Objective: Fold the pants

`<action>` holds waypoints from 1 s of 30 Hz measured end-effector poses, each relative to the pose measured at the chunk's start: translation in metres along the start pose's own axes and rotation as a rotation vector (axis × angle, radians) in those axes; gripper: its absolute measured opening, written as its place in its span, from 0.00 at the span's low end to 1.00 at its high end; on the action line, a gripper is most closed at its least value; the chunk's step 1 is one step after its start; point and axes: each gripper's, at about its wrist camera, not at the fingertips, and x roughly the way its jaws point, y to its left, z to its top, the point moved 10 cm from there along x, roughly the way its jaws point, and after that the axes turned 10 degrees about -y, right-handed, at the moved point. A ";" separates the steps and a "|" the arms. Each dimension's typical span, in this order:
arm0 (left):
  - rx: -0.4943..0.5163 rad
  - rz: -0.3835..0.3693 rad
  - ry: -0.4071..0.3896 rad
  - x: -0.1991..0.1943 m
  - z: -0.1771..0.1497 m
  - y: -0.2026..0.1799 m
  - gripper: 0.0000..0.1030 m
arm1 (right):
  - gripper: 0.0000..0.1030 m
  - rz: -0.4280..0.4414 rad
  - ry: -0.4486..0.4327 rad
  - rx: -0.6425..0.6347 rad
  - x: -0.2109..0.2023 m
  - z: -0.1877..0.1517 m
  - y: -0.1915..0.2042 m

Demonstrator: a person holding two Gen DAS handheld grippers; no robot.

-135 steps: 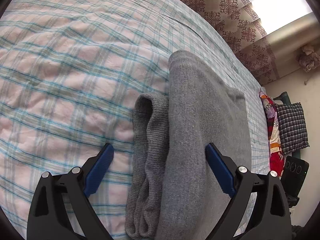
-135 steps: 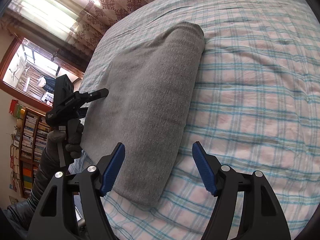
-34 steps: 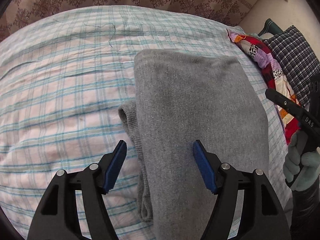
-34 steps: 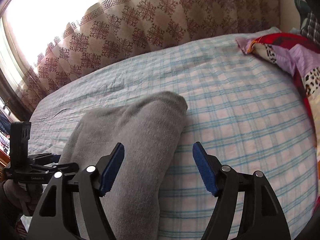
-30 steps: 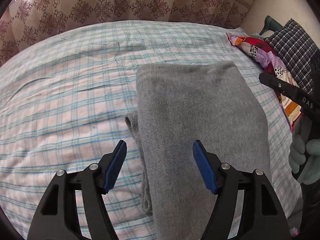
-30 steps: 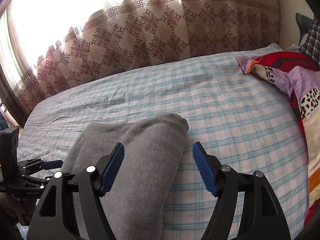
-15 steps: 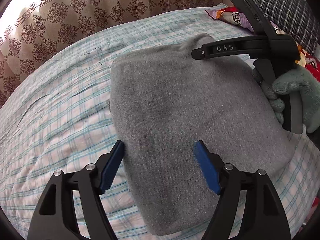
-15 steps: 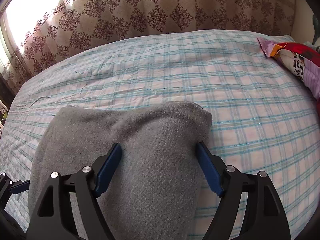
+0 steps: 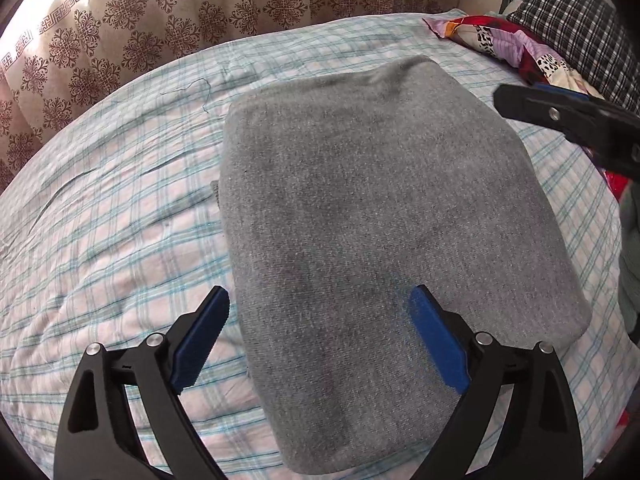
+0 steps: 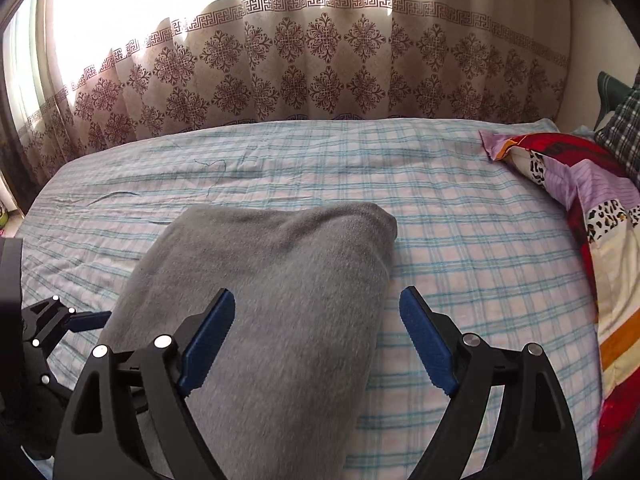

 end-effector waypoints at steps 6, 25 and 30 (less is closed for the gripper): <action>0.032 0.019 -0.005 -0.006 -0.003 -0.005 0.90 | 0.81 -0.014 0.049 0.045 -0.035 -0.049 -0.002; 0.036 0.066 0.007 -0.014 -0.016 -0.010 0.90 | 0.84 -0.055 0.177 0.135 -0.031 -0.108 -0.018; 0.061 0.092 -0.021 -0.035 -0.014 -0.015 0.90 | 0.85 -0.084 0.157 0.109 -0.056 -0.100 -0.016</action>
